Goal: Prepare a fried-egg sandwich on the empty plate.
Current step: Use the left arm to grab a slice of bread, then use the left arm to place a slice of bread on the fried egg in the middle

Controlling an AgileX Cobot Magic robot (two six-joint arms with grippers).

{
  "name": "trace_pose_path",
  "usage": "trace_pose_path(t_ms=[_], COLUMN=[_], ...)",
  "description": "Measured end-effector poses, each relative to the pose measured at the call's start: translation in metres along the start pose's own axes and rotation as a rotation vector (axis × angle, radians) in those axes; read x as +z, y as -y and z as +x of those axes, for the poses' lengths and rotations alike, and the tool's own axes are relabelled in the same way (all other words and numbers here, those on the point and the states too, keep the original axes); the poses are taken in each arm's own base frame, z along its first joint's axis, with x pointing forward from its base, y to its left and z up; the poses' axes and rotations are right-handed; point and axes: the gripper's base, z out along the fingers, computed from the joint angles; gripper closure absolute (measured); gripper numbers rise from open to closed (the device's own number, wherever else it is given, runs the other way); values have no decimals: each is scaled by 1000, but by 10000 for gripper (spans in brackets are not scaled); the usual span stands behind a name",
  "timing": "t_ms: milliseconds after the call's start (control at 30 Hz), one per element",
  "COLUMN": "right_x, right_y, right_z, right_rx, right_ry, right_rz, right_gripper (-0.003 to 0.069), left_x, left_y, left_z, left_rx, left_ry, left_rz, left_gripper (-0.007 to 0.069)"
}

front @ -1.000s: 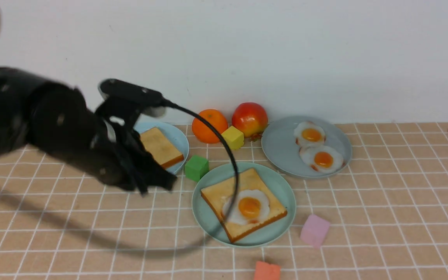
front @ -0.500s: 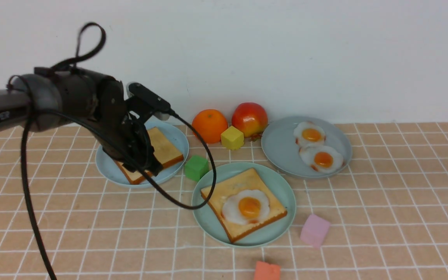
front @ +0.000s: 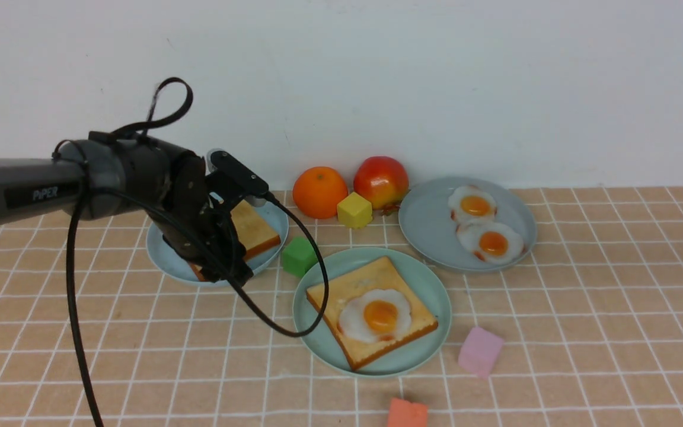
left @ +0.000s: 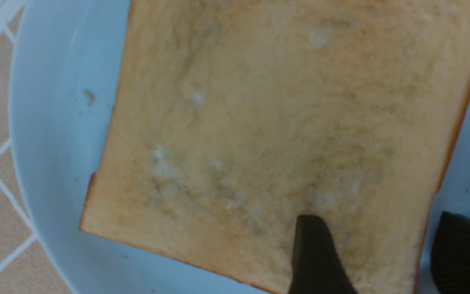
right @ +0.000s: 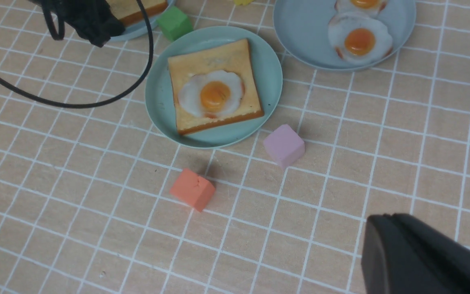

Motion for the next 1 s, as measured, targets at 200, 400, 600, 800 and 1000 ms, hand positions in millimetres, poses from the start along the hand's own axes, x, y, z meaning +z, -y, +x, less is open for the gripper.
trace_pose_path(t_ms=[200,400,600,800,1000], right_x=[0,0,0,-3,-23], right_y=[0,-2,-2,-2,-7], right_z=[0,0,0,0,9], right_rx=[0,11,12,9,-11], right_ry=[1,3,6,15,83], right_rz=[0,-21,-22,-21,-21], right_gripper=[646,645,640,633,627], left_x=[2,-7,-65,-155,-159], left_y=[0,-2,-11,27,135], left_z=[0,-2,-13,-35,-33], left_rx=[-2,-10,-66,-134,112], left_ry=[-7,-4,72,219,205], left_rz=[-1,-1,-33,22,168], left_gripper=[368,558,566,566,568])
